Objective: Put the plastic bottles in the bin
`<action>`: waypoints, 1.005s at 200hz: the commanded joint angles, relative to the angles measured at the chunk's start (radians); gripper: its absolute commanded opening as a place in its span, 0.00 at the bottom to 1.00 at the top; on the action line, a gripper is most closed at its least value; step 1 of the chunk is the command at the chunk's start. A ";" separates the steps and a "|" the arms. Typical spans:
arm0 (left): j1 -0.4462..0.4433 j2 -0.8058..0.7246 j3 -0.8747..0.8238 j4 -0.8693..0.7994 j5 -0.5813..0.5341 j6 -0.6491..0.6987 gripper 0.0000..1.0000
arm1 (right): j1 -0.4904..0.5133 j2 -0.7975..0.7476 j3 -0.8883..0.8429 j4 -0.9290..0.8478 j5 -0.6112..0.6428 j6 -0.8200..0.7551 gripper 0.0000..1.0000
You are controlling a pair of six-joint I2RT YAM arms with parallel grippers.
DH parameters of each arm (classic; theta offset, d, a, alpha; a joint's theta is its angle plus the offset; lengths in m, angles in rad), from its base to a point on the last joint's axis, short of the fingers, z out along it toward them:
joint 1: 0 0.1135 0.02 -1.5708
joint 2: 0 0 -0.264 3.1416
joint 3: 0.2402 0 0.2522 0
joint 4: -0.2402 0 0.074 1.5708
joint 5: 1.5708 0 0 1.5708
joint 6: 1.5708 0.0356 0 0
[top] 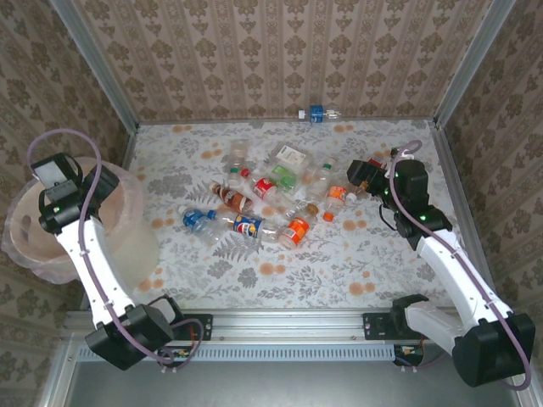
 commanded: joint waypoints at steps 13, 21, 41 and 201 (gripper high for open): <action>0.004 -0.090 0.008 0.005 0.007 -0.002 0.88 | -0.012 0.066 -0.027 -0.038 0.085 0.020 1.00; 0.004 -0.105 0.012 0.000 0.003 -0.003 0.90 | -0.015 0.083 -0.032 -0.037 0.090 0.025 1.00; 0.003 -0.142 0.015 0.011 0.051 -0.008 0.93 | -0.020 0.123 -0.047 -0.022 0.097 0.047 1.00; -0.080 -0.302 -0.125 0.271 0.575 -0.085 1.00 | -0.091 0.711 0.270 -0.114 0.146 0.111 0.98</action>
